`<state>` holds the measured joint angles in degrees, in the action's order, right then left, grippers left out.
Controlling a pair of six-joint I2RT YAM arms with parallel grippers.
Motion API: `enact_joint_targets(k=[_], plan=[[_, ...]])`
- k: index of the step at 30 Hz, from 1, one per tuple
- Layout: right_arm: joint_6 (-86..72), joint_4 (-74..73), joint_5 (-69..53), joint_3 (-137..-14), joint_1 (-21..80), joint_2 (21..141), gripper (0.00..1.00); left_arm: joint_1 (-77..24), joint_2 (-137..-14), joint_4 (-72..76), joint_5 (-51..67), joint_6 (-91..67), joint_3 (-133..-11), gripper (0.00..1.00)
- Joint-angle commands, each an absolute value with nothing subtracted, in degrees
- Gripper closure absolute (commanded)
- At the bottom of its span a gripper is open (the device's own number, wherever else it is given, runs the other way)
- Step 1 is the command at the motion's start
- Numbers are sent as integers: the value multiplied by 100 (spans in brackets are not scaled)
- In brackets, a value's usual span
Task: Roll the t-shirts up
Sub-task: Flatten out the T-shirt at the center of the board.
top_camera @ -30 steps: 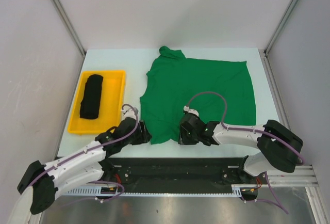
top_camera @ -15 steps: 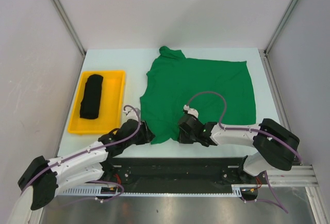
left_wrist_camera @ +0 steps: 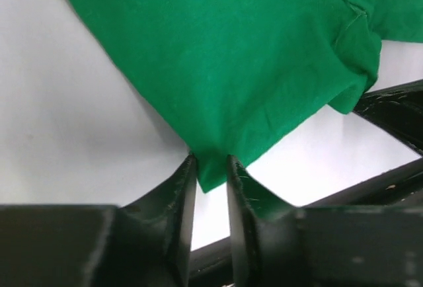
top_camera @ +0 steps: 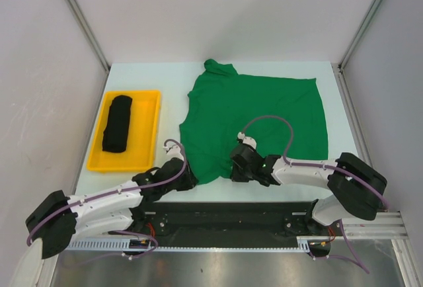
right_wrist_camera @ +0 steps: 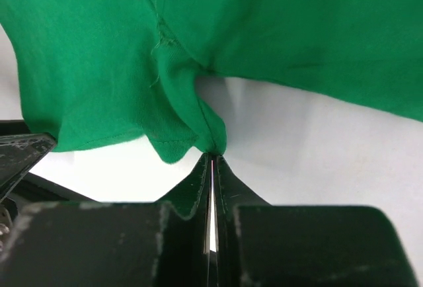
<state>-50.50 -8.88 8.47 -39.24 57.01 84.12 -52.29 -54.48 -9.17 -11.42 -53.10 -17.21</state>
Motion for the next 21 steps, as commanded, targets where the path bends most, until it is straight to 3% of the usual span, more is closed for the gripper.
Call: enact_joint_targets(k=[1,4,9,15,18,19,21], plan=[[-4948,-975,800,-4060,5564,8139,98,-5273,-5485,-694,-1266,-5370,-1907,83],[-4852,-1212,738,-4210,5493,8069,100,-5265,-5353,-1115,-1292,-5405,-2135,96],[-4658,-1625,449,-4254,5414,7875,100,-4975,-5238,-2038,-960,-5415,-2592,100],[-4561,-1899,150,-4228,5396,7910,100,-4202,-5124,-1969,-159,-5282,-2373,100],[-4570,-1854,88,-4228,5370,7884,92,-4113,-5238,-1802,95,-5160,-2311,89],[-4570,-1889,114,-4228,5309,7823,83,-4113,-5256,-1750,140,-5133,-2320,75],[-4535,-2030,176,-4210,5108,7700,77,-4113,-5160,-1740,263,-5089,-2285,56]])
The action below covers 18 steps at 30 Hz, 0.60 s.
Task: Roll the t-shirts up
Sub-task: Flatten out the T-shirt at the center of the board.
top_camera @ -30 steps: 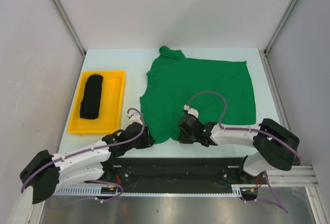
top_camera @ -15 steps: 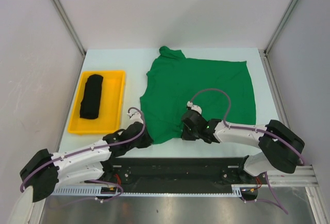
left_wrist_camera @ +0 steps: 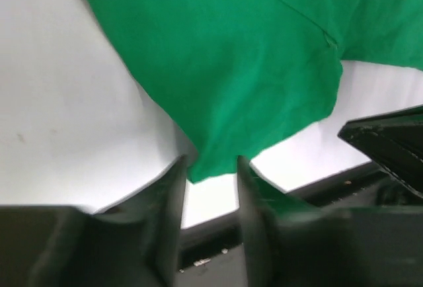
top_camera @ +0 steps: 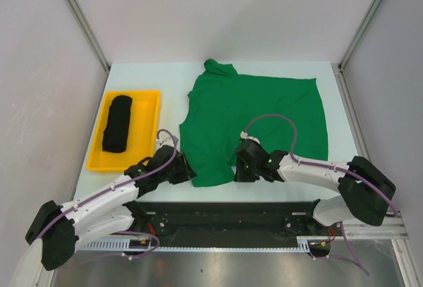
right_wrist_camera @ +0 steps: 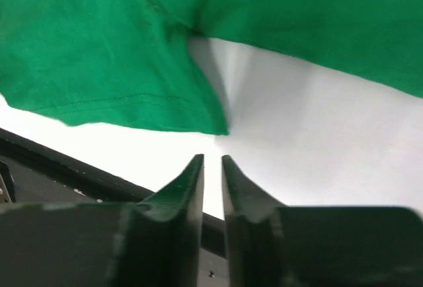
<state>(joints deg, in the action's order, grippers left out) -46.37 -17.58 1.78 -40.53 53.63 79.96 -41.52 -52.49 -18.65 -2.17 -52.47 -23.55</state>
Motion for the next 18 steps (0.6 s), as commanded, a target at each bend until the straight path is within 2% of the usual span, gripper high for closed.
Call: enact_joint_targets(k=[1,4,9,18], plan=[[-4518,-2091,263,-4201,5037,7621,70,-4113,-5090,-1775,272,-5063,-2268,49],[-4500,-2389,474,-4192,4764,7226,59,-4122,-4844,-1968,176,-5019,-2198,44],[-4561,-2768,800,-3973,4062,6515,59,-4227,-4702,-1855,88,-5141,-1873,44],[-4729,-3673,993,-3200,1900,4792,53,-4544,-5018,-783,9,-5230,-1556,46]])
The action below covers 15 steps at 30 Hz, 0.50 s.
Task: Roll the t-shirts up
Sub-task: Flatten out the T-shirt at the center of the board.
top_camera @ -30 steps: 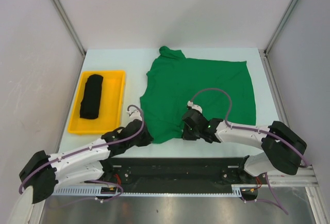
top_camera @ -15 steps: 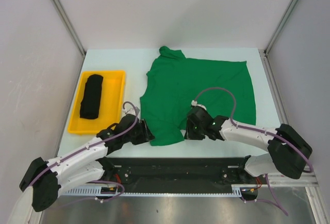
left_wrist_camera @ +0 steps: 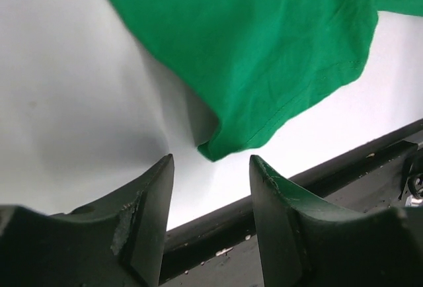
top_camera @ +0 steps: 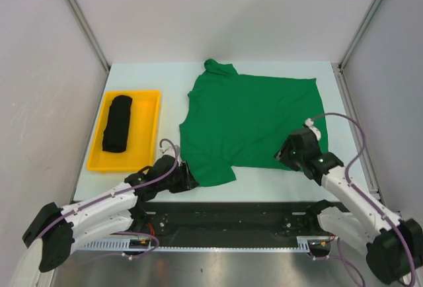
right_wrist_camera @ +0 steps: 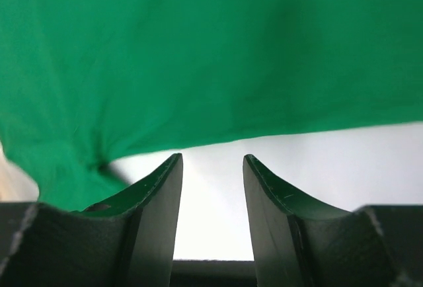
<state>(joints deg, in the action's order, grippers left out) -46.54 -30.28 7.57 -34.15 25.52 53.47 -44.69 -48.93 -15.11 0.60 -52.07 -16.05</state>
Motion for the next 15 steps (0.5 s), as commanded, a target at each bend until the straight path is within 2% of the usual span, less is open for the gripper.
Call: enact_joint_targets(k=[1,5,11,15], plan=[[-4729,-3874,967,-3156,1707,4546,53,-4579,-5053,-660,9,-5212,-1547,49],[-4798,-4297,756,-2945,565,4114,53,-4658,-5159,-387,9,-5160,-1433,56],[-5449,-4781,1107,-2944,44,4157,53,-4685,-5142,-132,114,-4993,-1336,67],[-5651,-4816,1432,-2944,-254,4394,53,-4685,-5089,-53,141,-4922,-1371,79]])
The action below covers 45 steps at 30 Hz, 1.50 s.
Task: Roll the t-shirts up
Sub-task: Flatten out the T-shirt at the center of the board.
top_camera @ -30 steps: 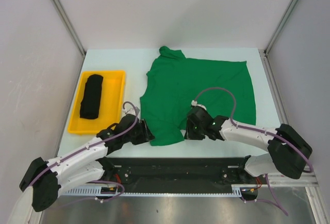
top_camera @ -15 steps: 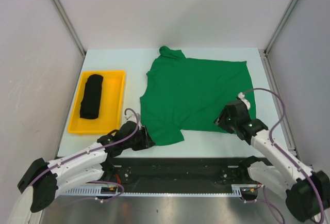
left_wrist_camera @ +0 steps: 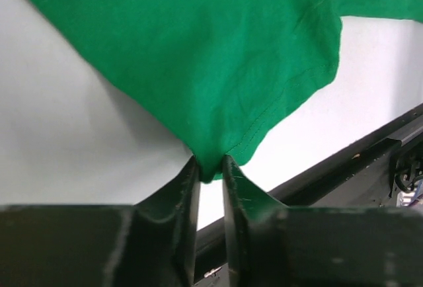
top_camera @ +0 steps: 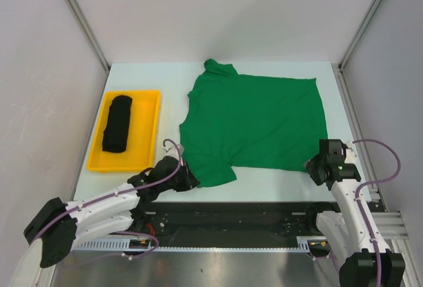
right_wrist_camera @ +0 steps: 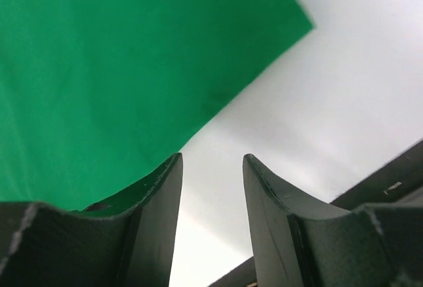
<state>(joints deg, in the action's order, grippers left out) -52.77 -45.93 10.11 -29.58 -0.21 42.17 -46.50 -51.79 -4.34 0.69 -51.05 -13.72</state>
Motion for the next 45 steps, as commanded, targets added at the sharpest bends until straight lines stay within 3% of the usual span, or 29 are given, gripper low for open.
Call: enact_joint_targets(k=[1,6,14,22,31,42,45], plan=[[-5721,-4877,1485,-2944,-438,4464,53,-4685,-5080,-44,132,-4904,-1380,82],[-5731,-5036,1573,-2944,-1150,4991,48,-4685,-5045,165,141,-4878,-1406,91],[-5203,-3965,871,-2892,-2337,5747,45,-4676,-5159,633,343,-5010,-1274,94],[-5291,-3568,1116,-2892,-2364,6135,48,-4676,-4808,352,264,-4957,-1397,96],[-5028,-3780,1160,-2795,-2382,5256,47,-4676,-4649,44,202,-4913,-1512,97],[-5106,-2954,861,-2593,-2382,6047,49,-4676,-4658,-220,176,-4913,-1661,99],[-5036,-2734,835,-2575,-2391,6187,59,-4676,-4614,-307,150,-4922,-1687,100]])
